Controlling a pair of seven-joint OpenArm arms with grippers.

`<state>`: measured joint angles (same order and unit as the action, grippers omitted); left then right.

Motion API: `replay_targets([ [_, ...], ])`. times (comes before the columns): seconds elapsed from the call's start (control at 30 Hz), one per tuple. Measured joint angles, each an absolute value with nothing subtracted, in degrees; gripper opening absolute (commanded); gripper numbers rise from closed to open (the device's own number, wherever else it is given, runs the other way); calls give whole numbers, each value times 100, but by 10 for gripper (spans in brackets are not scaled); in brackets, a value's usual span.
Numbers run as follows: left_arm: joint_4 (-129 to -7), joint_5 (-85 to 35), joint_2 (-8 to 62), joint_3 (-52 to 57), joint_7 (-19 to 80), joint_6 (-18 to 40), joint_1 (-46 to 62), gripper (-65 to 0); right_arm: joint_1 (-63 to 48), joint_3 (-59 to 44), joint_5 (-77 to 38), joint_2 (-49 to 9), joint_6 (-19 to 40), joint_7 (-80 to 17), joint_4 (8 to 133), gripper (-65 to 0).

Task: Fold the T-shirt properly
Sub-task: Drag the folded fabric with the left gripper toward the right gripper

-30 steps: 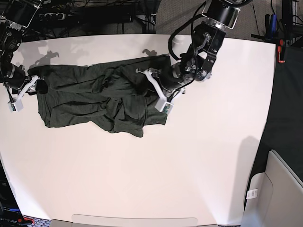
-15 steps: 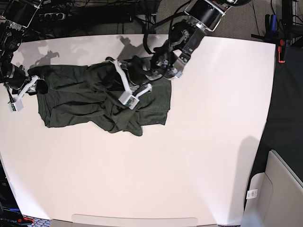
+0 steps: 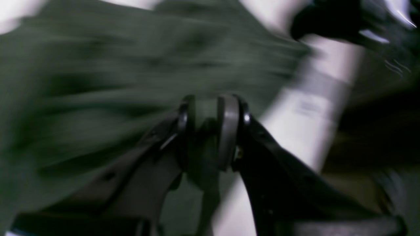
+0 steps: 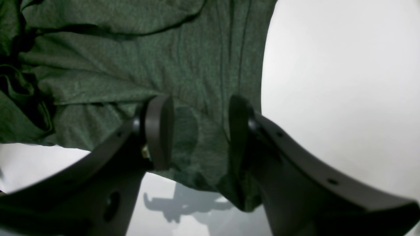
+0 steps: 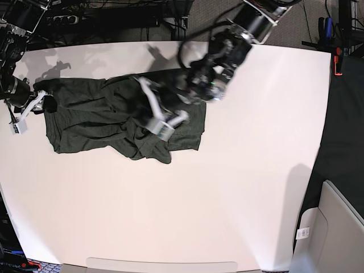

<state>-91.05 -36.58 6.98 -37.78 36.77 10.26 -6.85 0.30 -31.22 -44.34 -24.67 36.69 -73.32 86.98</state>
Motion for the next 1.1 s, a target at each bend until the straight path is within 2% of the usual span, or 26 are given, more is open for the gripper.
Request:
replay_targets([
  [0.2, -9192, -3667, 1288, -3304, 3697, 1063, -659, -552, 16, -3122, -4438, -2316, 3669, -7332, 8705, -402],
  [0.4, -9179, -3669, 1347, -3251, 3699, 1068, -541, -552, 34, -3122, -4438, -2314, 3669, -7332, 8705, -402],
  [0.73, -8471, -3660, 727, -3295, 3673, 1066, -558, -552, 30, -3122, -4436, -2329, 3669, -7332, 8705, -402],
  [0.97, -8381, -3669, 346, -3288, 3570, 1072, -1046, -551, 32, -3122, -4427, -2327, 3669, -7332, 8705, -402],
  [1.1, -7754, -3645, 19, -3293, 3610, 1048, -1245, -551, 30, -3122, -4423, -2329, 3669, -7334, 8705, -402],
])
